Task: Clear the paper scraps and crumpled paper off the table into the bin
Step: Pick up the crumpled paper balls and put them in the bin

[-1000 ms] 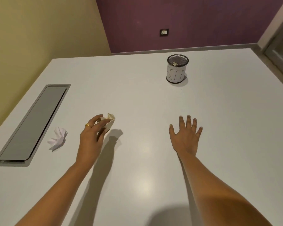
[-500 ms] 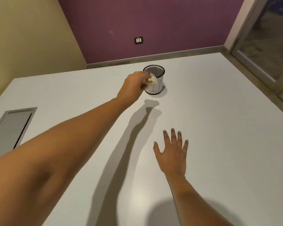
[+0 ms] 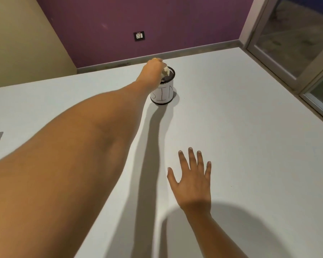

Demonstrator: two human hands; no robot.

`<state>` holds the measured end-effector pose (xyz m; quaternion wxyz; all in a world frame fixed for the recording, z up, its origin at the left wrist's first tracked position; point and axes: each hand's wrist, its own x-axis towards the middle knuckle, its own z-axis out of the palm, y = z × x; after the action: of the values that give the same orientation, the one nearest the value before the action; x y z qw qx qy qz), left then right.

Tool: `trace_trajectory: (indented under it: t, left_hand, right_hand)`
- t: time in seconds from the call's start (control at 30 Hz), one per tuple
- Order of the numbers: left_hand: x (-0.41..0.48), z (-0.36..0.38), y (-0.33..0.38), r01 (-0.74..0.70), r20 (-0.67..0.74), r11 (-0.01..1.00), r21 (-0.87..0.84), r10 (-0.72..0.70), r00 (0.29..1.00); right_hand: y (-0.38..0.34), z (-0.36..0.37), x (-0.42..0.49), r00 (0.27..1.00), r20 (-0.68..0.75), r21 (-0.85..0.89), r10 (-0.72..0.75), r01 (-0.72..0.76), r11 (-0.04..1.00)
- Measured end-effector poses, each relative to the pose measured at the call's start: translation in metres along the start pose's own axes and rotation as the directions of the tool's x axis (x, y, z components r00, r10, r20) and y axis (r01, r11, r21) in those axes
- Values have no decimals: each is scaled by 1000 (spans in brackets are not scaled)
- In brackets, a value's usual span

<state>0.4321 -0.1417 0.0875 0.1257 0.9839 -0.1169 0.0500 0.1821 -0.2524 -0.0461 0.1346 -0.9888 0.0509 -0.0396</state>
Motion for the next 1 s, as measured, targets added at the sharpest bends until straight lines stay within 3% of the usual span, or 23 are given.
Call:
trace_trajectory:
  t: [0.23, 0.4, 0.53, 0.7, 0.83, 1.0]
  left_hand:
    - [5, 11, -2, 3, 186, 1000, 22, -7, 982]
    - [1, 17, -2, 23, 324, 976, 215, -93, 942]
    - [-2, 17, -2, 32, 338, 957, 289, -133, 932]
    - [-3, 17, -4, 3, 357, 945, 328, -127, 925]
    - [-5, 22, -5, 31, 283, 962, 270, -111, 953]
    - [-11, 25, -3, 45, 155, 986, 160, -70, 985]
  right_hand:
    - [0, 0, -4, 990, -138, -93, -14, 1, 996]
    - [-2, 0, -3, 994, -112, -87, 1, -10, 996]
    - [-2, -1, -3, 996, -84, -85, 4, -11, 996]
    - [-1, 1, -4, 989, -147, -105, -9, -6, 994]
    - [-1, 3, -3, 988, -153, -111, -13, -4, 994]
    - [0, 3, -1, 999, -54, -61, -3, -1, 998]
